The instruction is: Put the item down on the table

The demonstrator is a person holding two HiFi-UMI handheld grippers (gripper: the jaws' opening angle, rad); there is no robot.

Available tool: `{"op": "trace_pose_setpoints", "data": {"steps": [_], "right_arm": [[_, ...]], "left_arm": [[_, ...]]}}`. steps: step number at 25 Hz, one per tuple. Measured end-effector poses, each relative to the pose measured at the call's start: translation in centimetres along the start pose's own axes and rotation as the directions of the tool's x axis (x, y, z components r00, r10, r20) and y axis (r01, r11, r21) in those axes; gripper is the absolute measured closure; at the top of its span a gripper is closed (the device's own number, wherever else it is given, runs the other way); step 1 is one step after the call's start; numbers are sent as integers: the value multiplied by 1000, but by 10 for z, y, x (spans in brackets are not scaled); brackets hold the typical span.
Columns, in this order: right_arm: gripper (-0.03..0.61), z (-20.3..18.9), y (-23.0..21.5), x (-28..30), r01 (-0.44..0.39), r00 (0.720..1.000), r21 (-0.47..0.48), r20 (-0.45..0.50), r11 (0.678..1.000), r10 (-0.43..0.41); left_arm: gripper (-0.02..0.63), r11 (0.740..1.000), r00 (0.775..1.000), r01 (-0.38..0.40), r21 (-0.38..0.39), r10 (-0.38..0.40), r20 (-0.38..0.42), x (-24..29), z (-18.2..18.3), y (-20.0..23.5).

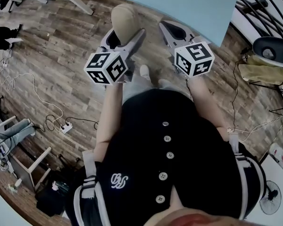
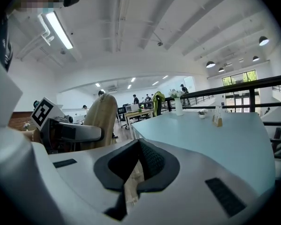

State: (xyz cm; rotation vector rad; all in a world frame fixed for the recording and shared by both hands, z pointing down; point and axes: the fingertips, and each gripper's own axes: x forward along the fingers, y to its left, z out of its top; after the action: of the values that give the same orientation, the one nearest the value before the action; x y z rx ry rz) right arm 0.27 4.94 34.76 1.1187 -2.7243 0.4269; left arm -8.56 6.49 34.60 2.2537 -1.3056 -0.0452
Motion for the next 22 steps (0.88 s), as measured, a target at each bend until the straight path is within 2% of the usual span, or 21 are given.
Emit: {"op": "trace_pose_setpoints", "data": {"steps": [4,8,13,22], "right_arm": [[569,13,-8,36,29,1000,1,12,1000,-29],[569,14,-7,55,42,999,-4,-7,999,-43],[569,17,-13,69,46,998,-17,-33,999,-47],[569,20,-26,98,33,999,-10,-39,999,-33]], "left_arm": [[218,1000,1000,17,0,-17,-6,15,19,33],[216,1000,999,18,21,-17,-34,23,20,56],[218,999,999,27,22,-26,-38,29,23,68],[218,1000,999,-5,13,5,-43,44,31,97]]}}
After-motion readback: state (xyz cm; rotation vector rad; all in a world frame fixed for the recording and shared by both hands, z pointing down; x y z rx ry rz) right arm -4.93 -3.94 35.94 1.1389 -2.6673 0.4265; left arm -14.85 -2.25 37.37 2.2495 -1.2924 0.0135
